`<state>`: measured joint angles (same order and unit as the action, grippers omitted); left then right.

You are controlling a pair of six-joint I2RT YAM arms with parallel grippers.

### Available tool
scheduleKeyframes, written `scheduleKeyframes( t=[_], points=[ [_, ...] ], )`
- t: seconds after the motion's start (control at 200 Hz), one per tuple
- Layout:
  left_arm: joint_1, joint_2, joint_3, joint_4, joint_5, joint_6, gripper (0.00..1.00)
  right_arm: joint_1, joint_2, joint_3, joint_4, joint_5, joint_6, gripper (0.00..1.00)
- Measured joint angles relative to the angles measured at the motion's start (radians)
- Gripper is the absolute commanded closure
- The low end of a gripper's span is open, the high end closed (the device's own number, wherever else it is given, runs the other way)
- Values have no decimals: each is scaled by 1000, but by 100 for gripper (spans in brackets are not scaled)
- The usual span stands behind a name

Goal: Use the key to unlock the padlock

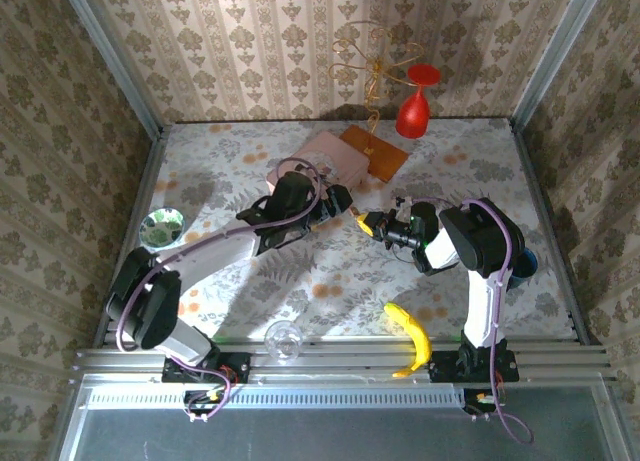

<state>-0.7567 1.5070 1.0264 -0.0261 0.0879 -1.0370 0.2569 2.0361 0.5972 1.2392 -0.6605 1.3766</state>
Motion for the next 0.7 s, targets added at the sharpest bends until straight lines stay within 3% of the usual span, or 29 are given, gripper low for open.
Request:
scheduleKeyframes(
  t=[0.23,0.59,0.67,0.7],
  points=[
    [10,-16,64,-118,-164,184,0,12,-3,-4,15,4,27,100],
    [104,185,365,-329,-330,478,0,16,-5,45,30,55,83,100],
    [109,207,375,-354,-337,509,0,15,-5,40,31,66,90,66],
    [111,215,379,-362,-338,520,0,13,-5,35,32,75,92,57]
  ],
)
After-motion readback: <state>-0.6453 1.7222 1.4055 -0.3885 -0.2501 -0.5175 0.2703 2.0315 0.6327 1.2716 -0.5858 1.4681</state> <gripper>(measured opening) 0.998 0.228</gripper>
